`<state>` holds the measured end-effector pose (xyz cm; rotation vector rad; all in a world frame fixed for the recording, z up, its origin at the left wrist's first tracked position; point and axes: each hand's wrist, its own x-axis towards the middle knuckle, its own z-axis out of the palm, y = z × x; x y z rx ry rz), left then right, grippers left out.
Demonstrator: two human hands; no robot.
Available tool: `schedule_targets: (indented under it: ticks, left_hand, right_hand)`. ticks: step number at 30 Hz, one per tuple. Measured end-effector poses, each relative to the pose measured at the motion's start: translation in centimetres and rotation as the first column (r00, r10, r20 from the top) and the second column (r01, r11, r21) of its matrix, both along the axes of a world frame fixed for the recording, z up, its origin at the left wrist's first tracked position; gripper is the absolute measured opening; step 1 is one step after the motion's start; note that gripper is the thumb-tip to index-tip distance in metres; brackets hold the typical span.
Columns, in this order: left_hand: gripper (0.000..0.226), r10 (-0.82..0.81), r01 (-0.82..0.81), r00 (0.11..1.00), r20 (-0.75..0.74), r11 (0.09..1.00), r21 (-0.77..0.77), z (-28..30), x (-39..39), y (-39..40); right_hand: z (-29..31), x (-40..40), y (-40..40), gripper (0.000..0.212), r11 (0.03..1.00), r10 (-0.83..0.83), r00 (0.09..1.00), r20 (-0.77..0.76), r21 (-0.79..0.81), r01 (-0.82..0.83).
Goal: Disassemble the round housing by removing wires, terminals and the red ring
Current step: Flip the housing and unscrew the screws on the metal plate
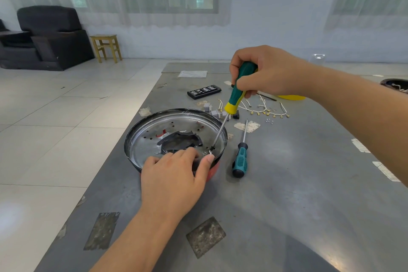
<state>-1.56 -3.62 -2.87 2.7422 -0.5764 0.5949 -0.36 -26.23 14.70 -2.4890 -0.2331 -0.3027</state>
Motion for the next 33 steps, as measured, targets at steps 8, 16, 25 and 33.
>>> schedule_targets:
  ticks: [8,16,25,33]
  left_hand:
    - [0.046,0.040,-0.026,0.996,0.078,0.985,-0.172,-0.5,-0.1,-0.4]
    - [0.043,0.066,-0.049,0.990,0.122,0.990,-0.135,-0.9,0.0,-0.3]
    - [0.042,0.075,-0.066,0.993,0.092,0.992,-0.105,-0.9,0.1,-0.2]
    - [0.048,0.049,-0.037,0.996,0.072,0.988,-0.149,-0.8,0.1,-0.1]
  right_hand:
    - [0.2,-0.1,0.6,0.013,0.992,0.031,0.999,0.017,0.119,-0.033]
    - [-0.1,0.0,0.9,0.012,0.988,0.035,0.999,0.012,0.148,-0.036]
    - [-0.7,0.3,-0.3,0.016,0.969,0.031,0.999,-0.009,0.246,-0.028]
    - [-1.6,0.4,-2.9,0.006,0.758,-0.029,0.999,0.017,0.652,0.011]
